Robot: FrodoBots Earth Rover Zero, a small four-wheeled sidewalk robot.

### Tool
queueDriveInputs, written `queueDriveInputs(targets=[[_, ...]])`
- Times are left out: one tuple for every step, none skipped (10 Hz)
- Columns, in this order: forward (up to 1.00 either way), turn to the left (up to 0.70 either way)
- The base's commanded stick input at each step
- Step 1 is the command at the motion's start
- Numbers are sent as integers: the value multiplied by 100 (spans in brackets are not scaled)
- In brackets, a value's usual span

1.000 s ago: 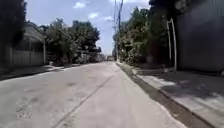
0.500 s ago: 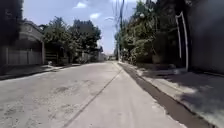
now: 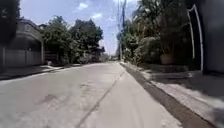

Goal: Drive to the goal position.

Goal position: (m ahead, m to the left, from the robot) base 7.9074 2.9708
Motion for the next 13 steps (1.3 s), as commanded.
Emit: queueDriveInputs(targets=[[100,0],[100,0],[100,0],[100,-22],[100,-39],[100,-40],[100,-35],[100,-23],[100,0],[100,0],[100,0],[100,0],[100,0]])
